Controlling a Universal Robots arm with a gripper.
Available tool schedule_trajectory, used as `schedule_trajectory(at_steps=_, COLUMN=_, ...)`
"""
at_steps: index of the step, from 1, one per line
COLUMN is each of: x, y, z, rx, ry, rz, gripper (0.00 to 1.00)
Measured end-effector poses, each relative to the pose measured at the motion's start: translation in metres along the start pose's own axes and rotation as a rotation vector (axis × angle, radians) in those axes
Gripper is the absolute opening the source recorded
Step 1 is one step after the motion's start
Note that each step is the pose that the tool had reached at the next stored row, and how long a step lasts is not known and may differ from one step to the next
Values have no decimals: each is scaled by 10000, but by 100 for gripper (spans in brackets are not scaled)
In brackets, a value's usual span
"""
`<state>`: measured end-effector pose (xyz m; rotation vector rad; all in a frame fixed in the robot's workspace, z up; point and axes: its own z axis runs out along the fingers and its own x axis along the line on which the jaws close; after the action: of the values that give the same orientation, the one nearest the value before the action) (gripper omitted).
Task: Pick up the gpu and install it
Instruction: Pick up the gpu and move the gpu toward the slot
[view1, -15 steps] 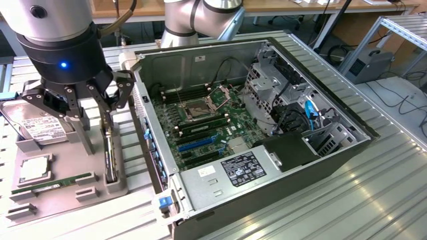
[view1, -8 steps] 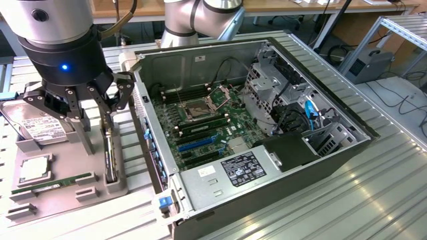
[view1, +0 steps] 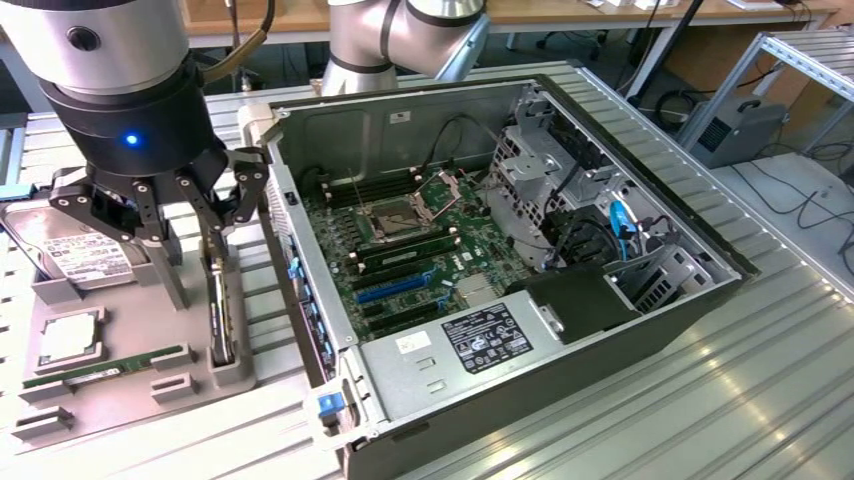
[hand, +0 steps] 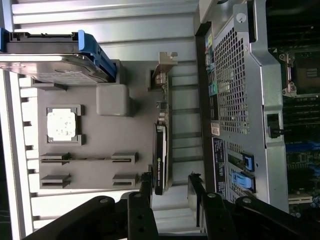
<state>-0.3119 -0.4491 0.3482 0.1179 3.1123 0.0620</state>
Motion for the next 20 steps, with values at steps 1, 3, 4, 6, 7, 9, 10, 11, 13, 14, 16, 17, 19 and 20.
schedule_trajectory(at_steps=1, x=0, y=0, z=3, rx=1, ry=1, rz=0, gripper=42)
schedule_trajectory(at_steps=3, x=0, y=0, z=14, rx=0, ry=0, rz=0, gripper=42)
schedule_trajectory(at_steps=4, x=0, y=-1, z=17, rx=0, ry=0, rz=0, gripper=42)
schedule_trajectory(at_steps=6, x=1, y=-1, z=26, rx=0, ry=1, rz=0, gripper=42)
schedule_trajectory(at_steps=7, x=1, y=-1, z=31, rx=0, ry=0, rz=0, gripper=42)
schedule_trajectory(at_steps=9, x=1, y=-2, z=39, rx=0, ry=0, rz=0, gripper=42)
schedule_trajectory(at_steps=10, x=1, y=-2, z=43, rx=0, ry=0, rz=0, gripper=42)
schedule_trajectory(at_steps=11, x=1, y=-2, z=47, rx=0, ry=1, rz=0, gripper=42)
schedule_trajectory(at_steps=13, x=1, y=-2, z=54, rx=0, ry=1, rz=0, gripper=42)
schedule_trajectory(at_steps=14, x=2, y=-2, z=57, rx=1, ry=1, rz=0, gripper=42)
schedule_trajectory(at_steps=16, x=2, y=-3, z=65, rx=0, ry=1, rz=0, gripper=42)
schedule_trajectory(at_steps=17, x=2, y=-3, z=68, rx=0, ry=0, rz=0, gripper=42)
schedule_trajectory(at_steps=19, x=2, y=-3, z=76, rx=0, ry=0, rz=0, gripper=42)
schedule_trajectory(at_steps=20, x=2, y=-3, z=79, rx=0, ry=1, rz=0, gripper=42)
